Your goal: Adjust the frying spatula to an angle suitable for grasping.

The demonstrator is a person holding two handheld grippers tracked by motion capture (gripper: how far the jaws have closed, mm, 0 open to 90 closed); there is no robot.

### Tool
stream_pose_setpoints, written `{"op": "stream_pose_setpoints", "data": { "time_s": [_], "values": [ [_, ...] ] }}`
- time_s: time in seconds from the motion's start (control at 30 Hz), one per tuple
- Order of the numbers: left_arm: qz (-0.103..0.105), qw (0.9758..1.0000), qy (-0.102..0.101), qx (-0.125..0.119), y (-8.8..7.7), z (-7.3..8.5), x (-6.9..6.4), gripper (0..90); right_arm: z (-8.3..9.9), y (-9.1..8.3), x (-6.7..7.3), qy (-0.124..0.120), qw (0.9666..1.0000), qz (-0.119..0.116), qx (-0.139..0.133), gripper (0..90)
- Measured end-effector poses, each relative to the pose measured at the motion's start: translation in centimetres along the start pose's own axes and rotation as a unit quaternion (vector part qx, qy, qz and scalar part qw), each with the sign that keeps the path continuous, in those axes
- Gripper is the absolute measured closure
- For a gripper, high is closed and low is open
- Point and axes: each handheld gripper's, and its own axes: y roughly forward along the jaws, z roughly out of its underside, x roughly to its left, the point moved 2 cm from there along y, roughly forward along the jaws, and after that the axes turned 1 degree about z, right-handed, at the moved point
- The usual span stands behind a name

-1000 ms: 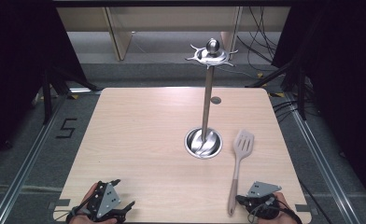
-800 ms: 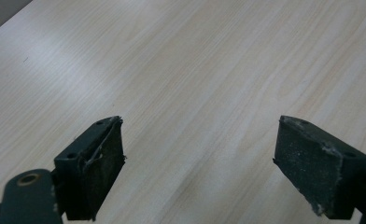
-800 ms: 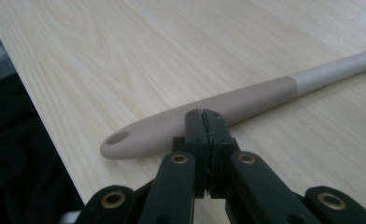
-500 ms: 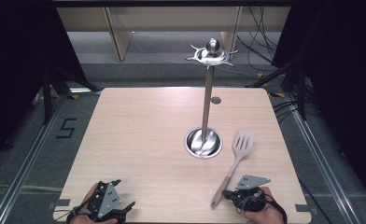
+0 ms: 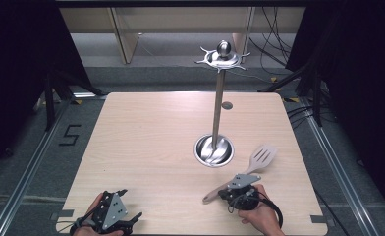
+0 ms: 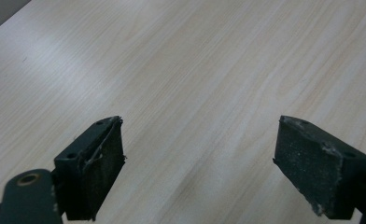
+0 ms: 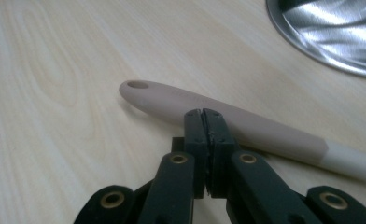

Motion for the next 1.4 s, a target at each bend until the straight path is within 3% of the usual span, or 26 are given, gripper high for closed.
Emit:
{"op": "stream_pose_setpoints", "data": {
  "time_s": [0.17, 0.27, 0.3, 0.43, 0.53, 0.57, 0.63, 0.67, 0.77, 0.83, 0.87, 0.9, 0.93, 0.97, 1.07, 1.13, 1.23, 1.3, 1.4],
  "values": [
    [-0.001, 1.0, -0.001, -0.001, -0.1, 0.0, 0.0, 15.1, -1.5, 1.3, -0.5, -0.006, 0.9999, 0.003, 0.014, 89.7],
    [0.003, 1.0, -0.001, -0.001, -0.1, 0.0, 0.0, 15.1, -1.9, 1.8, -0.6, -0.003, 0.9999, 0.006, 0.013, 89.8],
    [0.003, 1.0, -0.003, -0.003, -0.1, -0.1, 0.0, 15.1, -2.0, 2.1, -0.6, -0.003, 0.9999, 0.01, 0.002, 89.8],
    [0.003, 1.0, -0.004, -0.003, -0.1, 0.0, 0.0, 15.1, -2.8, 2.6, -1.0, -0.003, 0.9999, 0.007, 0.015, 89.6],
    [0.003, 1.0, -0.003, -0.003, -0.1, 0.0, 0.0, 15.1, -3.1, 3.1, -1.2, -0.007, 0.9999, 0.011, 0.007, 89.1],
    [0.011, 0.9999, -0.003, -0.002, -0.2, -0.1, 0.0, 15.1, -3.1, 3.2, -1.1, -0.002, 0.9999, 0.009, 0.011, 88.4],
    [0.0, 1.0, -0.002, -0.005, -0.1, -0.1, 0.0, 15.1, -3.3, 3.0, -1.2, -0.011, 0.9997, 0.003, 0.024, 86.2],
    [0.006, 0.9999, -0.007, -0.007, -0.2, -0.1, 0.0, 15.1, -3.3, 2.9, -1.2, -0.014, 0.9995, 0.004, 0.027, 85.1],
    [0.006, 0.9999, -0.006, -0.006, -0.1, -0.1, 0.0, 15.1, -4.2, 2.0, -1.8, -0.047, 0.9989, -0.001, 0.005, 80.8],
    [0.01, 0.9999, -0.004, -0.006, -0.1, -0.1, 0.0, 15.1, -4.4, 1.8, -1.9, -0.047, 0.9989, 0.003, 0.007, 78.4],
    [0.005, 1.0, -0.005, -0.006, -0.2, -0.1, 0.0, 15.1, -4.6, 1.5, -2.2, -0.064, 0.9979, -0.002, 0.011, 77.0],
    [0.006, 0.9999, -0.006, -0.007, -0.1, -0.1, -0.1, 15.1, -4.9, 1.0, -2.7, -0.097, 0.9952, 0.01, 0.011, 72.7],
    [0.006, 0.9999, -0.006, -0.007, -0.1, -0.1, 0.0, 15.1, -4.9, 1.0, -2.7, -0.097, 0.9952, 0.01, 0.011, 72.7],
    [0.006, 0.9999, -0.007, -0.006, -0.1, 0.0, 0.0, 15.1, -5.0, 0.9, -2.7, -0.113, 0.9933, 0.001, 0.024, 69.5],
    [0.008, 0.9999, -0.007, -0.005, -0.2, 0.0, 0.0, 15.1, -5.2, 1.3, -3.0, -0.16, 0.985, 0.012, 0.063, 63.4],
    [-0.002, 1.0, -0.004, -0.005, -0.1, 0.0, 0.1, 15.1, -5.4, 1.4, -3.3, -0.177, 0.9804, -0.002, 0.087, 59.9],
    [0.012, 0.9999, -0.006, -0.003, -0.2, 0.0, 0.1, 15.1, -5.4, 1.9, -3.3, -0.184, 0.9781, -0.011, 0.097, 53.0],
    [0.009, 0.9999, -0.006, -0.005, -0.2, 0.0, 0.1, 15.1, -5.5, 2.2, -3.3, -0.194, 0.9747, -0.021, 0.11, 49.2],
    [0.005, 1.0, -0.006, -0.006, -0.2, 0.0, 0.0, 15.1, -5.9, 2.5, -3.4, -0.181, 0.9766, -0.021, 0.114, 45.4]
  ]
}}
